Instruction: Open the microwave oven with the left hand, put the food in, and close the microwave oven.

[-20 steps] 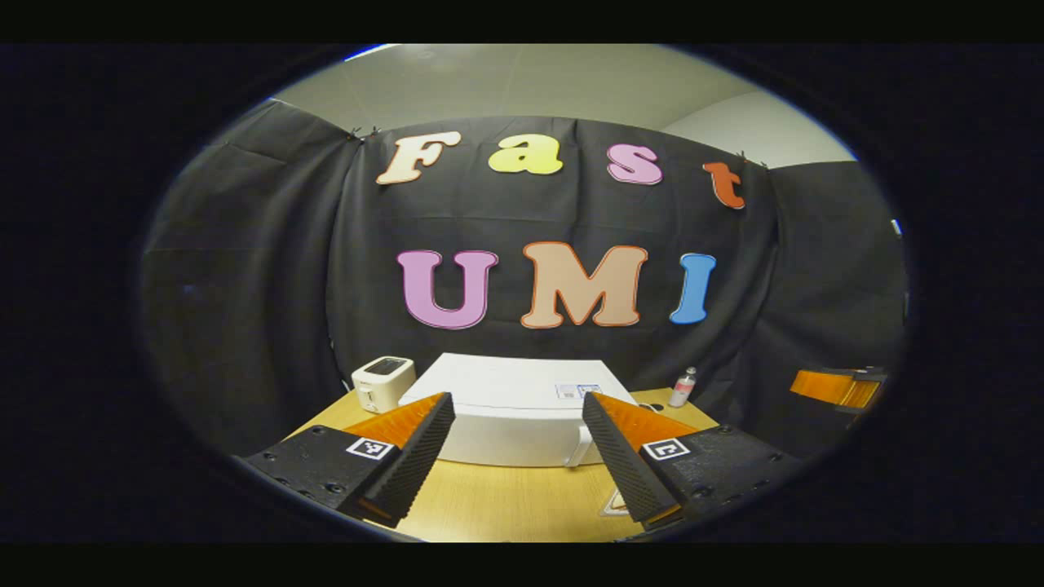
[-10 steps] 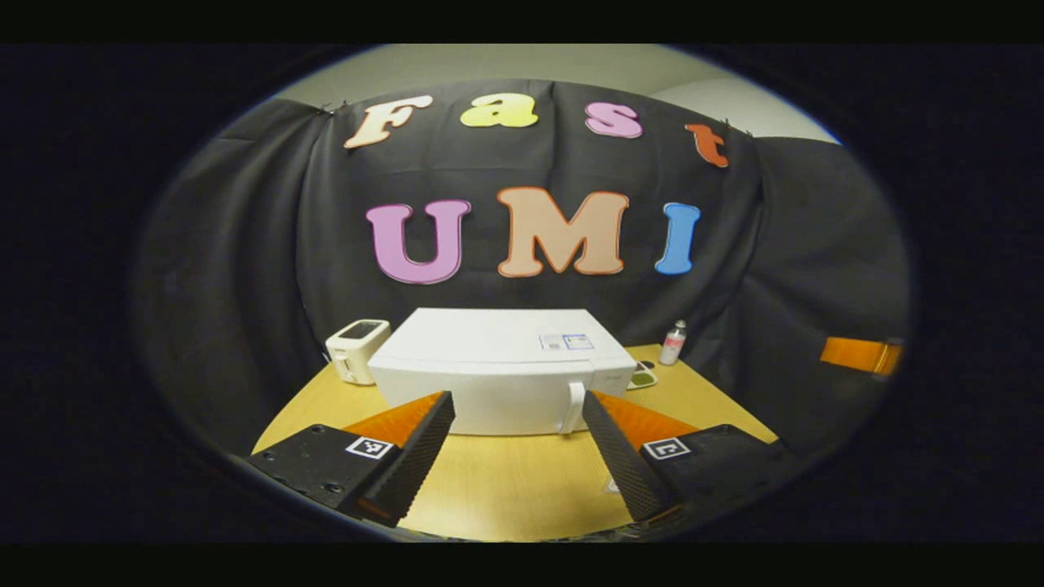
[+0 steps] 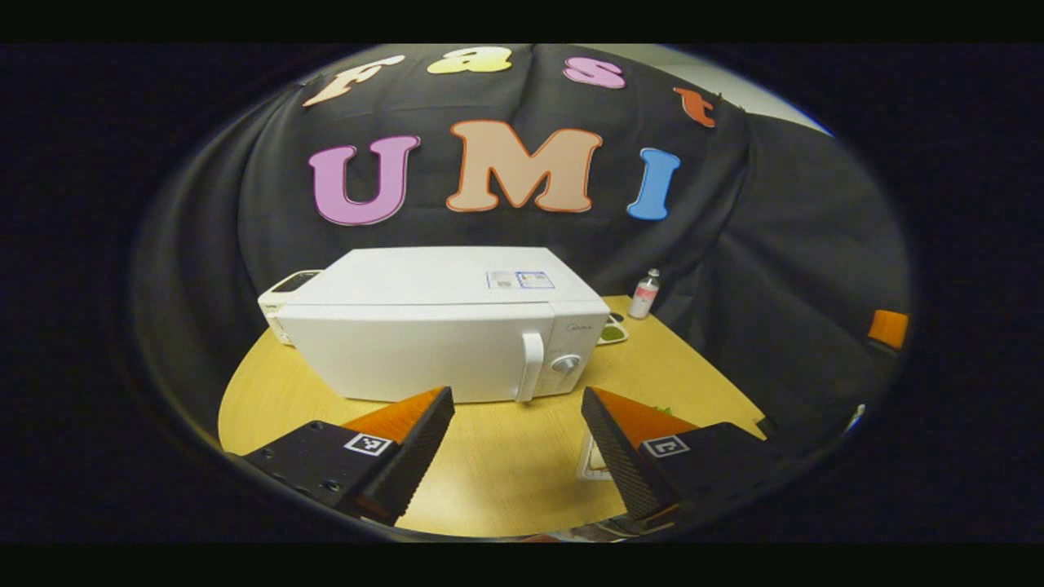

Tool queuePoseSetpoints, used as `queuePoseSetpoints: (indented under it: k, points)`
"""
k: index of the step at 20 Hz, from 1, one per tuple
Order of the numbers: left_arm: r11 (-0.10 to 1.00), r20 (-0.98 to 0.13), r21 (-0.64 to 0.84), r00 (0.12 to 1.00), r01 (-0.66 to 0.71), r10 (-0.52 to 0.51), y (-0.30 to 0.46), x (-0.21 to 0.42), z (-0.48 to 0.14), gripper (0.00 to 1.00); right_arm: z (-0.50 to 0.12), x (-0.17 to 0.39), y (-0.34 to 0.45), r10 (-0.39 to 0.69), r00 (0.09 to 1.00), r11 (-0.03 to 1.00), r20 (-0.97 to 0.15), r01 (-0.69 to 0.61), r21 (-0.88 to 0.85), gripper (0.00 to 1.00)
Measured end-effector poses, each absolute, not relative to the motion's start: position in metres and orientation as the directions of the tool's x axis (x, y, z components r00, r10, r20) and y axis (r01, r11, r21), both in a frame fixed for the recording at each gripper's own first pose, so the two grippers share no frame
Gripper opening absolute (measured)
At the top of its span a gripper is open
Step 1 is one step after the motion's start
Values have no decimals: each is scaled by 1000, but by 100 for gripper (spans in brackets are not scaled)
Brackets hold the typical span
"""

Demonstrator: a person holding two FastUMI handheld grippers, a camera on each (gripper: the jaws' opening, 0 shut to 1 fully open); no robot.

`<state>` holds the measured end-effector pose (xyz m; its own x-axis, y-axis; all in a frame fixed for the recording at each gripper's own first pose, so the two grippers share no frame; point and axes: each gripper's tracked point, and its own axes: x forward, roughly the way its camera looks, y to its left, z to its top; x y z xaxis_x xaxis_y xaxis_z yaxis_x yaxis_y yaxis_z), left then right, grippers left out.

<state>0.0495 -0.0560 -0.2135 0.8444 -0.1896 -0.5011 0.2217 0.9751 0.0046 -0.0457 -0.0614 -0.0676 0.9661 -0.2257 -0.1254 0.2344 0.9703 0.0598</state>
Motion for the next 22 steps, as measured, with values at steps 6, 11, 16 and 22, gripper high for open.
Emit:
queuePoseSetpoints:
  k: [6, 11, 16, 22]
  points:
    - [979, -594, -10, 787, 205, -170, -66, 78, -272, 96, -69, -47, -68, -266, 957, 958, -112, 275, 75, 96]
    - [986, -663, -52, 734, 157, -152, -70, 109, -309, 95, -70, -50, -73, -299, 948, 946, -113, 309, 93, 96]
    - [992, -702, -36, 704, 118, -109, -68, 136, -339, 94, -69, -53, -76, -312, 942, 937, -122, 326, 121, 96]
    - [993, -725, -24, 682, 113, -95, -74, 153, -357, 81, -78, -62, -84, -343, 928, 925, -144, 360, 118, 96]
